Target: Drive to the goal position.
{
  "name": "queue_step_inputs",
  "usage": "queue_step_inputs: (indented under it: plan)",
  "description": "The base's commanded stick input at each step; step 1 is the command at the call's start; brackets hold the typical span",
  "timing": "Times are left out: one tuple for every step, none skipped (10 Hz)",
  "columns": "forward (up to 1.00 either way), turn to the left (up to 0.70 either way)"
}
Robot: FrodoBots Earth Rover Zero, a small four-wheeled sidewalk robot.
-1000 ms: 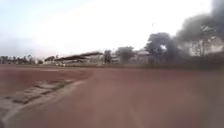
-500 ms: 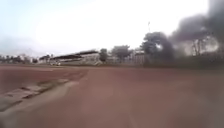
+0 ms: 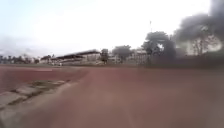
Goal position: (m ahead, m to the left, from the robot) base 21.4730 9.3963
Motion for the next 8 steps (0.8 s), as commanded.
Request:
queue_step_inputs:
  plan:
    - [0.7, 0.0]
    - [0.7, 0.0]
    - [0.7, 0.0]
    - [0.7, 0.0]
    - [0.7, 0.0]
    - [0.7, -0.14]
    - [0.7, -0.22]
    - [0.7, -0.26]
